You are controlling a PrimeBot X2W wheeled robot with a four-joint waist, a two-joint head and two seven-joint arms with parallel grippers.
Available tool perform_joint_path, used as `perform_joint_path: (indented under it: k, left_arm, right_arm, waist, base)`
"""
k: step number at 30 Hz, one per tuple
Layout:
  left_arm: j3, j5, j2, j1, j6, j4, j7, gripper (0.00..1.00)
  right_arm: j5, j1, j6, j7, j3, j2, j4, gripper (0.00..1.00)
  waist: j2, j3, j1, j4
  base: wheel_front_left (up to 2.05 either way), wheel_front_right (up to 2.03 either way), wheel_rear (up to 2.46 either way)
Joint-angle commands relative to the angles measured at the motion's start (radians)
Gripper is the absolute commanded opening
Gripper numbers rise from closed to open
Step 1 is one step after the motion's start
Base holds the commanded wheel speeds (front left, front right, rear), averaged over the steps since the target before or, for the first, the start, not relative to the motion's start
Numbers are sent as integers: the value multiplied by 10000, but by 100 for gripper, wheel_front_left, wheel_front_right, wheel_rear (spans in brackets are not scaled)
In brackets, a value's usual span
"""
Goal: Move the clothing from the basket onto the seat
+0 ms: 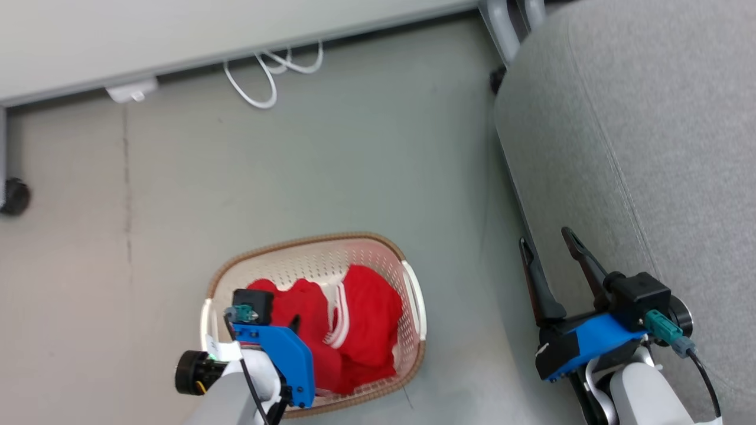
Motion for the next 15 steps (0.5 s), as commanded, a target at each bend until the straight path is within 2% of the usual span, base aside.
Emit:
perform_joint_path:
  k: [1,15]
  left_arm:
    - [-195,-111,-13,129,-17,-139,-15,0]
    - [-2964,-1495,-11,-374,91,-1828,-366,0]
  right_arm:
    - [-64,193,4,70,-36,-41,-68,100]
    - [57,1470,4,775,-262,-43,-702,100]
  waist:
    - [0,-917,2,552]
    - [0,-2809,2,1201]
  base:
    - [0,0,0]
    - [0,0,0]
